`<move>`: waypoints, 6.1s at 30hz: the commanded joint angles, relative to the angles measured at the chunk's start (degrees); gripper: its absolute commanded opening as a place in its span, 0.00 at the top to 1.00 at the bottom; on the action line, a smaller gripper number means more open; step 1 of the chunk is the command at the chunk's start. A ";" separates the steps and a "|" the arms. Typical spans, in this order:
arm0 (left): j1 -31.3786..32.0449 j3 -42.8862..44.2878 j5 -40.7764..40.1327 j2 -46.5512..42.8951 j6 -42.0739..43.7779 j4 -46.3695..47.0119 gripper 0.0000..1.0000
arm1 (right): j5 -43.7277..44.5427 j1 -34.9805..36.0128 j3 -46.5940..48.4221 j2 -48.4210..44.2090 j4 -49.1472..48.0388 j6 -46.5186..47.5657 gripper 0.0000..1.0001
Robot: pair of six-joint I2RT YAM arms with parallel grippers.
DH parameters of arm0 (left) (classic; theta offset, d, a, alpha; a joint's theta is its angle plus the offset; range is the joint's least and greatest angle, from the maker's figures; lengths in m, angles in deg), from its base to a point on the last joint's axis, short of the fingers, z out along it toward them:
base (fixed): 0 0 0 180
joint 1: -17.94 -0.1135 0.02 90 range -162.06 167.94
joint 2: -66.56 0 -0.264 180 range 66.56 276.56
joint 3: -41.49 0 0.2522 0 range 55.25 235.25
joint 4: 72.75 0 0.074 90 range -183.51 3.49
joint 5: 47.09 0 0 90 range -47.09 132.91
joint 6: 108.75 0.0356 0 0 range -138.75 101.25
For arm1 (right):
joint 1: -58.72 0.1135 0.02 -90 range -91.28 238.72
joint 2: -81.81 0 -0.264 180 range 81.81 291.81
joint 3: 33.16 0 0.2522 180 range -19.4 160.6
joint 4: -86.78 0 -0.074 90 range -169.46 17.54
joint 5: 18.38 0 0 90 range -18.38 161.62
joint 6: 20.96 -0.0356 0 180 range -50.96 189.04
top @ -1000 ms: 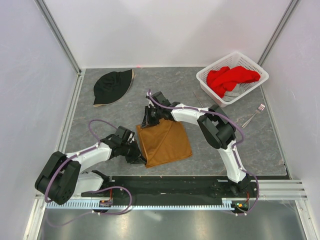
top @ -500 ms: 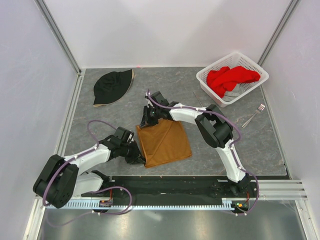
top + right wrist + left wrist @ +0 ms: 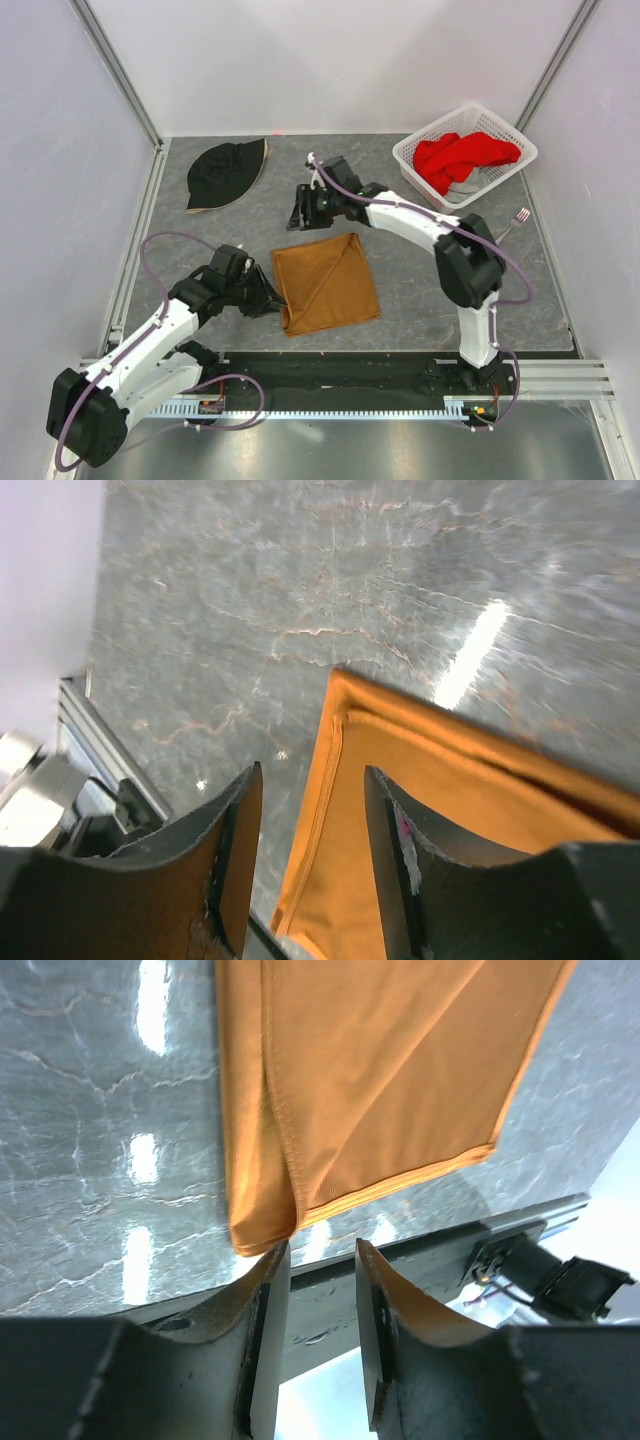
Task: Fold the napkin into a case and place the utensils inside
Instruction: Fold the square-folded napkin at the center of the board, then smooth out the upper triangle-folded napkin at the center of the board, then pick up the upper triangle-folded napkin from the center of the board.
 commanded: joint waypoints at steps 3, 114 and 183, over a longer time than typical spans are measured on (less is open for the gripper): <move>0.05 3.29 2.02 3.65 -0.34 2.78 0.69 | 1.51 -2.85 -10.94 -11.10 -0.22 3.32 0.50; -34.40 16.64 8.64 15.17 14.61 -5.02 0.62 | 34.20 33.36 -7.53 -2.84 14.88 0.42 0.49; -14.36 19.37 -0.15 43.30 3.27 13.88 0.42 | 25.59 25.27 -22.11 -21.47 7.50 4.11 1.00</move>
